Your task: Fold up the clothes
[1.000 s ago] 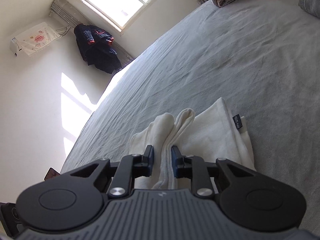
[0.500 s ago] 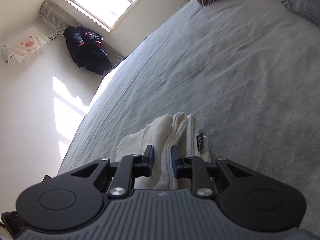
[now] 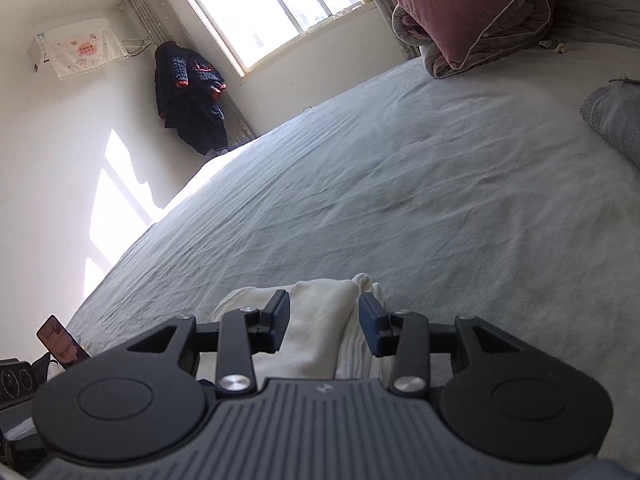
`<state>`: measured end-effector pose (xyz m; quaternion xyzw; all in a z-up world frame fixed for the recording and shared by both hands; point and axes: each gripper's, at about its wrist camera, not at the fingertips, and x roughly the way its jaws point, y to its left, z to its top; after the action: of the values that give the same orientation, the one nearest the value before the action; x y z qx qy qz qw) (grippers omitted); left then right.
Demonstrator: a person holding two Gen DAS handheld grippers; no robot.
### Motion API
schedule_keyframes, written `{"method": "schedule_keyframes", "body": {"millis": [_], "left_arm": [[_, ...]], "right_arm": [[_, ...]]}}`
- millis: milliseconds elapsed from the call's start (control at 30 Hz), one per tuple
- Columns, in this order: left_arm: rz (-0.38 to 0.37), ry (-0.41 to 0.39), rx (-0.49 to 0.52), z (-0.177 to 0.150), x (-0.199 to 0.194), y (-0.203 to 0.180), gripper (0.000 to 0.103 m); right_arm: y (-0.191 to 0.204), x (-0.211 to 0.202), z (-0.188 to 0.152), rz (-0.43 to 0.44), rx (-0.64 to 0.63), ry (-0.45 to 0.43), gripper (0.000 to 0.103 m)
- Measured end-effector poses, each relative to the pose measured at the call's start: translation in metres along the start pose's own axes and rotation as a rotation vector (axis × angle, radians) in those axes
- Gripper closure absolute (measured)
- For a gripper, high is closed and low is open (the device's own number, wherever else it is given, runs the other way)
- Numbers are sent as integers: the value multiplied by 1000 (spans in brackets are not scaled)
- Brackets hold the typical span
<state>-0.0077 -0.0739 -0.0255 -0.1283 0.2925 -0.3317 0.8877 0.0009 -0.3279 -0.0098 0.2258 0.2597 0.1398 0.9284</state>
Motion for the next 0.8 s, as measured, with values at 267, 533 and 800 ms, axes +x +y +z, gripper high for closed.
{"method": "schedule_keyframes", "body": {"millis": [267,533,800], "left_arm": [[32,28,160,-32,30,-31,76],[3,46,124,-21,10,-26,73],[151,-51,71,15,6,16,72]], "right_arm": [[9,29,2,43,-64,19,65],[-7,45,-20,-42,-122,78,88],[-1,0,-15,36,-136,-20,65]]}}
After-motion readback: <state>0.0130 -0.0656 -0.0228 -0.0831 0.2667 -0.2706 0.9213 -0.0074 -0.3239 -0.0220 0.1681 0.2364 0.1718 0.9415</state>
